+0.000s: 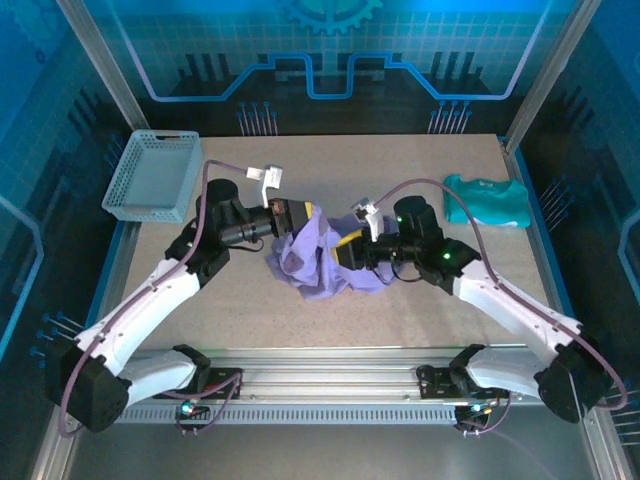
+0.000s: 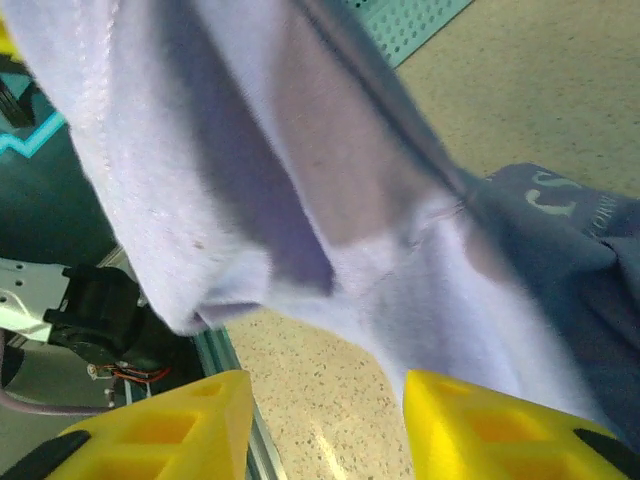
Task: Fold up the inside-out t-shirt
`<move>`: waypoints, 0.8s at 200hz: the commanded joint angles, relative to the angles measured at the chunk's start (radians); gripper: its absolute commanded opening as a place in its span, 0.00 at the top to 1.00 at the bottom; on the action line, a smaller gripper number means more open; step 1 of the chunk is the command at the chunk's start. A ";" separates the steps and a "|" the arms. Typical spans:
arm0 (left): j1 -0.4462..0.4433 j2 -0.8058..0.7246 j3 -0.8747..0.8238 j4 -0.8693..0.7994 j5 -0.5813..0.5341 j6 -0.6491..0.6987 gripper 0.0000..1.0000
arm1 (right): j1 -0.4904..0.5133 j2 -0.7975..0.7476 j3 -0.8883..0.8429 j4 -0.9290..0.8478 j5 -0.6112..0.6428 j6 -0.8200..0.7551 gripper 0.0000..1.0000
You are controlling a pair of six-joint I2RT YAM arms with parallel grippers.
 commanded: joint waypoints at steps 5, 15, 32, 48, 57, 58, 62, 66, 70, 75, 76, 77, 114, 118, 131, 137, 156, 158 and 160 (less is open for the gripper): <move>-0.041 -0.008 0.042 -0.100 -0.097 0.128 1.00 | 0.080 -0.079 0.061 -0.117 0.124 -0.144 0.47; -0.049 -0.007 0.048 -0.105 -0.107 0.134 1.00 | 0.115 -0.089 0.072 -0.124 0.162 -0.173 0.38; -0.057 0.000 0.056 -0.108 -0.119 0.124 1.00 | 0.149 -0.086 0.074 -0.096 0.196 -0.173 0.35; -0.059 0.007 0.074 -0.139 -0.160 0.084 1.00 | 0.168 -0.061 0.065 -0.048 0.210 -0.132 0.34; -0.059 0.008 0.086 -0.168 -0.193 0.057 1.00 | 0.189 -0.044 0.047 -0.008 0.234 -0.102 0.33; -0.059 0.008 0.088 -0.172 -0.197 0.054 1.00 | 0.193 -0.042 0.044 -0.002 0.241 -0.099 0.33; -0.059 0.008 0.093 -0.182 -0.208 0.041 1.00 | 0.205 -0.034 0.036 0.012 0.263 -0.081 0.32; -0.059 0.008 0.097 -0.191 -0.220 0.029 1.00 | 0.215 -0.027 0.026 0.033 0.284 -0.063 0.31; -0.060 0.008 0.099 -0.196 -0.230 0.016 1.00 | 0.226 -0.019 0.016 0.051 0.301 -0.047 0.31; -0.061 0.006 0.100 -0.199 -0.240 0.000 1.00 | 0.236 -0.009 0.003 0.074 0.324 -0.023 0.30; -0.061 0.006 0.100 -0.199 -0.241 -0.003 1.00 | 0.238 -0.007 0.000 0.079 0.328 -0.018 0.29; -0.060 0.006 0.100 -0.200 -0.243 -0.006 1.00 | 0.239 -0.005 -0.003 0.082 0.331 -0.016 0.29; -0.065 0.006 0.104 -0.209 -0.284 -0.059 1.00 | 0.292 0.063 -0.112 0.292 0.415 0.177 0.27; -0.066 0.006 0.106 -0.211 -0.286 -0.062 1.00 | 0.301 0.075 -0.113 0.305 0.422 0.186 0.28; -0.067 0.006 0.109 -0.213 -0.287 -0.065 1.00 | 0.326 0.116 -0.100 0.329 0.445 0.204 0.28; -0.068 0.007 0.110 -0.215 -0.289 -0.067 1.00 | 0.335 0.134 -0.089 0.332 0.454 0.211 0.29; -0.068 0.003 0.109 -0.222 -0.299 -0.068 1.00 | 0.342 0.173 -0.060 0.311 0.506 0.230 0.45; -0.068 0.002 0.110 -0.224 -0.303 -0.068 1.00 | 0.341 0.173 -0.061 0.309 0.513 0.230 0.48; -0.068 0.001 0.109 -0.226 -0.306 -0.068 1.00 | 0.342 0.172 -0.060 0.308 0.519 0.229 0.52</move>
